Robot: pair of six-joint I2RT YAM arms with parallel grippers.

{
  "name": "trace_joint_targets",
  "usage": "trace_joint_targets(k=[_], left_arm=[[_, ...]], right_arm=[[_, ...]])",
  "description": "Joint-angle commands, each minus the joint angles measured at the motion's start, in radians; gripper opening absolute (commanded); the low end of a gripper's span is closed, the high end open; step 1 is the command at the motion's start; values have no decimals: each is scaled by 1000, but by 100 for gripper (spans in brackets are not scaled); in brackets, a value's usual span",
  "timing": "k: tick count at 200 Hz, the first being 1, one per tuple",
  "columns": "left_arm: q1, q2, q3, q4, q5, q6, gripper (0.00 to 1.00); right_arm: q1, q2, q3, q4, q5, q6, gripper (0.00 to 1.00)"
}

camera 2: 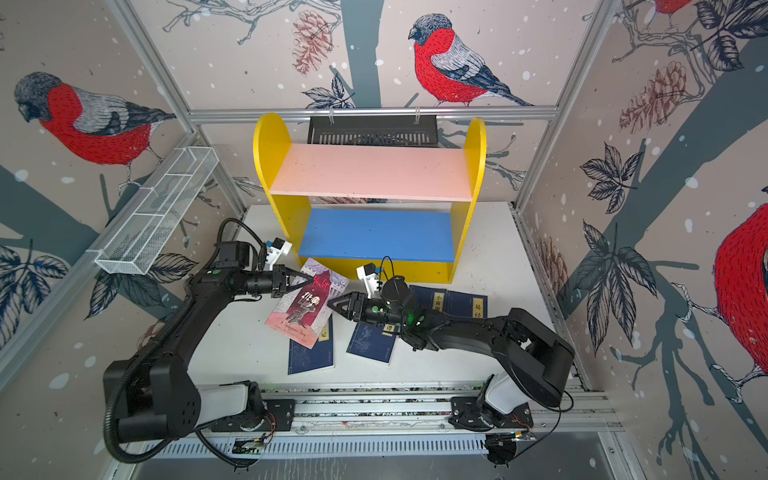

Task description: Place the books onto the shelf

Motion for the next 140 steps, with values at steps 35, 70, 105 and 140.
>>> trace_joint_targets(k=[35, 70, 105, 140], left_arm=[[-32, -207, 101, 223, 14, -176, 0], [-88, -261, 140, 445, -133, -362, 0], [-93, -259, 149, 643, -181, -570, 0], [-94, -288, 158, 749, -309, -657, 0]], right_arm=[[24, -370, -45, -196, 205, -156, 69], [39, -525, -43, -304, 314, -184, 77], [89, -520, -38, -245, 322, -187, 77], [199, -458, 12, -186, 410, -243, 77]])
